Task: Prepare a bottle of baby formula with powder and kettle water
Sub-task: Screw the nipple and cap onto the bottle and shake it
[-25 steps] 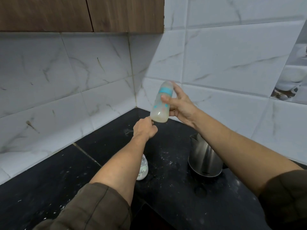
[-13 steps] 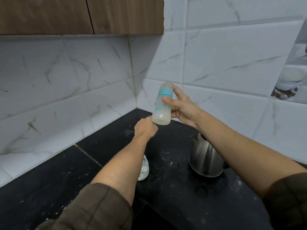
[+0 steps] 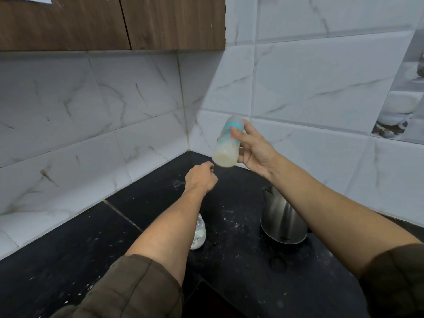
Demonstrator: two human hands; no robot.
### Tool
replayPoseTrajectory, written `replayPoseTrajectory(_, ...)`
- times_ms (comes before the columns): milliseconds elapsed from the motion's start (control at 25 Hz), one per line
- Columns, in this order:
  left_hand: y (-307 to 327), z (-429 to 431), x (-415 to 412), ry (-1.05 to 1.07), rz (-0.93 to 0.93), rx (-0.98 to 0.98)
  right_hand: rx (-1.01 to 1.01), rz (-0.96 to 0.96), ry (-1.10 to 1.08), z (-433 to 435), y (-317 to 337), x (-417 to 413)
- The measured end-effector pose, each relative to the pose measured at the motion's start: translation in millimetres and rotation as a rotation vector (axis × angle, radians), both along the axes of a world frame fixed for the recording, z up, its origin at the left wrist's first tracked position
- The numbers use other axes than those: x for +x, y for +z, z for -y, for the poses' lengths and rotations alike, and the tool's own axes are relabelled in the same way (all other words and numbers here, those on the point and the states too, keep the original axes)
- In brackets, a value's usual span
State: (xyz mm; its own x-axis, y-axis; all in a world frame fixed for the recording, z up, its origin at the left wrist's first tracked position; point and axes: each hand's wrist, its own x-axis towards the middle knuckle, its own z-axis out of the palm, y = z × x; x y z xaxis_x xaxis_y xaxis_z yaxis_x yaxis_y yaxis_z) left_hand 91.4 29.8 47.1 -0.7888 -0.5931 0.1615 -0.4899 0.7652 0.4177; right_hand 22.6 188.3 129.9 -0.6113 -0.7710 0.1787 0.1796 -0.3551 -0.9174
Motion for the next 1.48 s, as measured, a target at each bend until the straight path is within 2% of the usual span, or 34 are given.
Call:
replayPoseTrajectory(80,-1,1,0,-0.013,-0.014,0.007,-0.129,0.217,-0.193,6,5,-5)
replayPoseTrajectory(160,-1,3,0,-0.007,-0.013,0.006,-0.199,0.350,-0.243,9,6,-8)
replayPoseTrajectory(200,0,2,1,-0.004,-0.007,0.007,-0.149,0.295,-0.203,7,7,-5)
replayPoseTrajectory(280,0,1,1,-0.001,0.000,0.006,0.009,0.044,-0.034,2,5,4)
replayPoseTrajectory(360,1,-2,3,0.008,0.018,0.002,0.028,-0.086,0.099,-3,3,7)
replayPoseTrajectory(440,-1,1,4,-0.001,0.010,0.004,-0.099,0.019,-0.004,-2,5,4)
replayPoseTrajectory(520,-1,3,6,-0.001,-0.002,0.018,-0.235,0.262,-0.196,2,7,-8)
replayPoseTrajectory(600,-1,3,6,0.004,-0.006,0.016,-0.266,0.361,-0.236,4,4,-12)
replayPoseTrajectory(640,0,3,5,0.004,-0.003,0.014,-0.193,0.299,-0.187,2,4,-7)
replayPoseTrajectory(720,1,0,2,0.007,0.001,0.012,-0.001,0.035,-0.005,-1,3,4)
replayPoseTrajectory(760,2,-1,2,0.011,0.012,0.009,0.042,-0.064,0.075,-3,1,8)
replayPoseTrajectory(800,4,-2,2,0.013,0.015,0.008,0.026,-0.079,0.094,-3,1,9)
replayPoseTrajectory(880,2,1,1,0.001,0.002,0.010,-0.099,0.055,-0.050,2,2,4)
replayPoseTrajectory(960,0,5,2,-0.002,-0.009,0.011,-0.221,0.296,-0.254,8,6,-8)
replayPoseTrajectory(1040,-1,8,2,0.004,-0.010,0.009,-0.231,0.367,-0.268,10,6,-12)
replayPoseTrajectory(1160,-2,9,1,0.007,0.004,0.003,-0.010,0.067,-0.022,1,6,3)
replayPoseTrajectory(1240,-1,6,1,0.011,0.014,-0.002,-0.013,-0.028,0.089,-2,3,6)
replayPoseTrajectory(1320,-1,7,2,-0.003,0.003,0.002,-0.121,0.106,-0.047,3,5,3)
replayPoseTrajectory(1400,-3,9,3,-0.003,-0.007,0.005,-0.247,0.351,-0.258,9,7,-7)
replayPoseTrajectory(1480,-2,10,3,0.005,-0.008,-0.002,-0.272,0.393,-0.298,11,7,-8)
